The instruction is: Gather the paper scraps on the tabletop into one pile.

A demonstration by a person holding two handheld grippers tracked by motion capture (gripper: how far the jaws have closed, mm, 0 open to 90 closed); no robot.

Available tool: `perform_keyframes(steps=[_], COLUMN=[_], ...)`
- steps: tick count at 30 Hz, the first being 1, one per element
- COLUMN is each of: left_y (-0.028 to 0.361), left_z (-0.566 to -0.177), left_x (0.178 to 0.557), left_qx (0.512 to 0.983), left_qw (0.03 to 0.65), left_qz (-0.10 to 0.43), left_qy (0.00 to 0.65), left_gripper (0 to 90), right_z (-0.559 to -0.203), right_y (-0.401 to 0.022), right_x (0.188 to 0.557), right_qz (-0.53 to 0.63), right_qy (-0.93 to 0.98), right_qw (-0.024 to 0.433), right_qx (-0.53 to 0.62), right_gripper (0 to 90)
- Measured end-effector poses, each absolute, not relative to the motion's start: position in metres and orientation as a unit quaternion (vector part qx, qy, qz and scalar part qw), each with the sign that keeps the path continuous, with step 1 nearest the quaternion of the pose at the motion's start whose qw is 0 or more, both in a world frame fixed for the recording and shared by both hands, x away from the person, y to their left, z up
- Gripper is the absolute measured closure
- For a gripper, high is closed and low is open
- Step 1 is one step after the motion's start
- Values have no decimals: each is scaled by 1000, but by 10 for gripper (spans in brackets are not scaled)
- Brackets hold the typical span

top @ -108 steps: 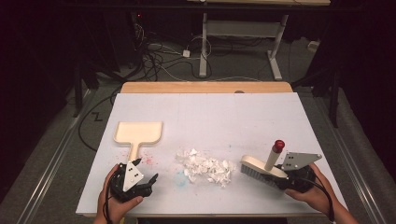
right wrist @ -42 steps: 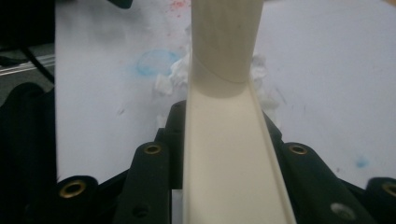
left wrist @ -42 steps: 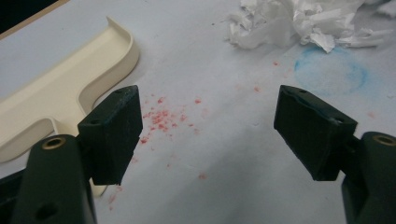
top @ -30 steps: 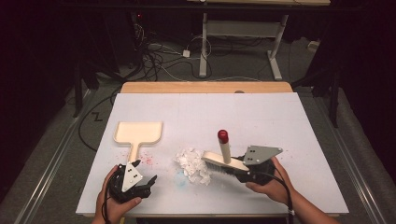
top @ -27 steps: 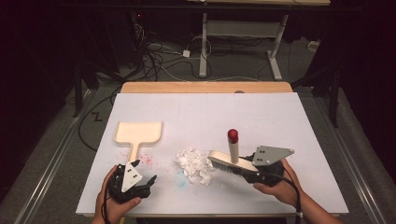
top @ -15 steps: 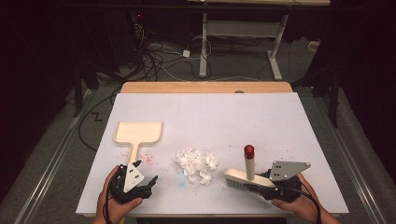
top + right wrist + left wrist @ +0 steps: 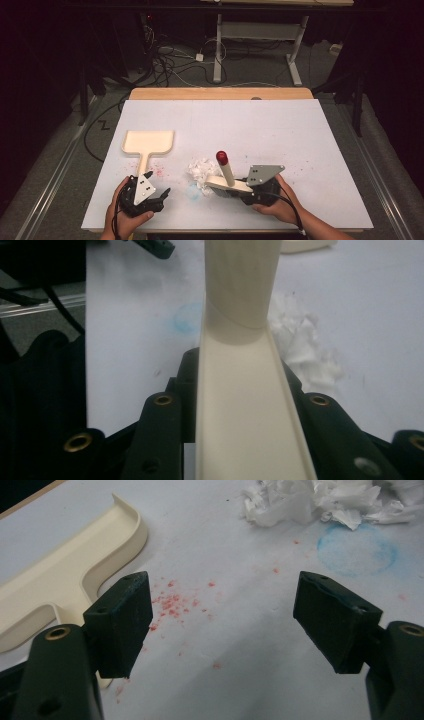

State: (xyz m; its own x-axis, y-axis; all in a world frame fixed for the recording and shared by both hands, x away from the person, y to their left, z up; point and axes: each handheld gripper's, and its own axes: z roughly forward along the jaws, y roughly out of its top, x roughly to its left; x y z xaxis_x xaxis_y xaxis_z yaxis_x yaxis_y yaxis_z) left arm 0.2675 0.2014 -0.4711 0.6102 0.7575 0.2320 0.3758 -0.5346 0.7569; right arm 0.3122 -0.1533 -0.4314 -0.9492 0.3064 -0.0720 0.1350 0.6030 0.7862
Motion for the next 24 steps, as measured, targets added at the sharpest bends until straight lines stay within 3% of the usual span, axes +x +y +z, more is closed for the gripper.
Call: perform_keyframes(steps=[7,13,20,24], left_y=[204,207,205,203], left_z=[-471,-470,-469,-469], left_x=[266,264,264,266], left_qx=[829,825,825,828], left_qw=[343,346,344,342], left_qz=[281,284,288,285], left_qy=[341,345,343,341], left_gripper=[226,226,226,226], right_z=[-428,-408,-385,-399], right_y=[-138,-161,-197,-202], right_x=[321,310,305,322], right_qz=[438,457,483,475], right_qy=[886,873,842,820], right_qw=[98,113,166,219], right_qx=[119,127,172,233], right_gripper=[681,680,680,680])
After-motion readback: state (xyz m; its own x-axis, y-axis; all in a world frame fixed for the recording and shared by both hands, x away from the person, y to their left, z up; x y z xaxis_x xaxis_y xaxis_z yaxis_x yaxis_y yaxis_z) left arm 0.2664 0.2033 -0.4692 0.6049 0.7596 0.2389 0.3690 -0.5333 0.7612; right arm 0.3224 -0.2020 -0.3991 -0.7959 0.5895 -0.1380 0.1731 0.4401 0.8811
